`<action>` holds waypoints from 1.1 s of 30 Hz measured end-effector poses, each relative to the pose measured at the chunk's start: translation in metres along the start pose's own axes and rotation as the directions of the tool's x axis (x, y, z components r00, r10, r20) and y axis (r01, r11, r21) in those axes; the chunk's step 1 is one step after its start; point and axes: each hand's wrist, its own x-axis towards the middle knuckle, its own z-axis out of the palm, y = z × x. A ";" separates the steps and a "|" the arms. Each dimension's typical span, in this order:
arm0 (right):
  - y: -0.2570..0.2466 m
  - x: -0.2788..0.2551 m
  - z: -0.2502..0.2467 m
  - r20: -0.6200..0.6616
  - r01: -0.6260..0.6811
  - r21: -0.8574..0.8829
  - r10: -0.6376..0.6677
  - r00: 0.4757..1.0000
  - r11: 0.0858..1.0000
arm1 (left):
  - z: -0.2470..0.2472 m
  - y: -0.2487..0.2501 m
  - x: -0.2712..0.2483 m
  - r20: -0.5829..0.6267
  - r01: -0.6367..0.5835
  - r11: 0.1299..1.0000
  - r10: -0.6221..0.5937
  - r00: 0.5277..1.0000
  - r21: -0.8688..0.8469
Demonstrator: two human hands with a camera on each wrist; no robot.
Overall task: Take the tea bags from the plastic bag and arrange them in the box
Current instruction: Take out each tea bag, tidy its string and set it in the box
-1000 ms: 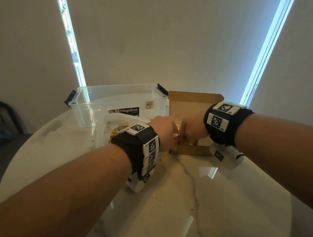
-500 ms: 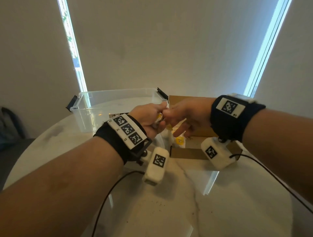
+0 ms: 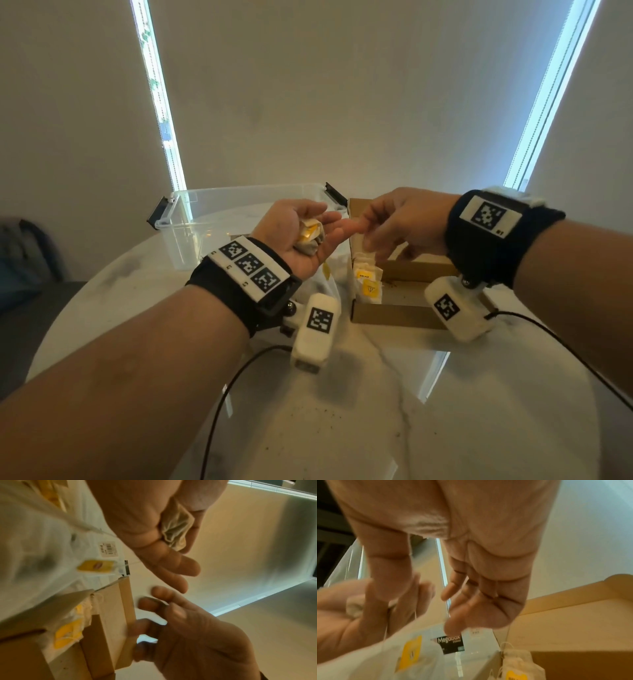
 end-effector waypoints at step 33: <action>-0.106 -0.017 -0.023 -0.357 0.297 -0.103 -0.313 0.880 0.949 | -0.017 0.015 -0.012 0.032 0.086 0.949 -0.100 0.994 0.304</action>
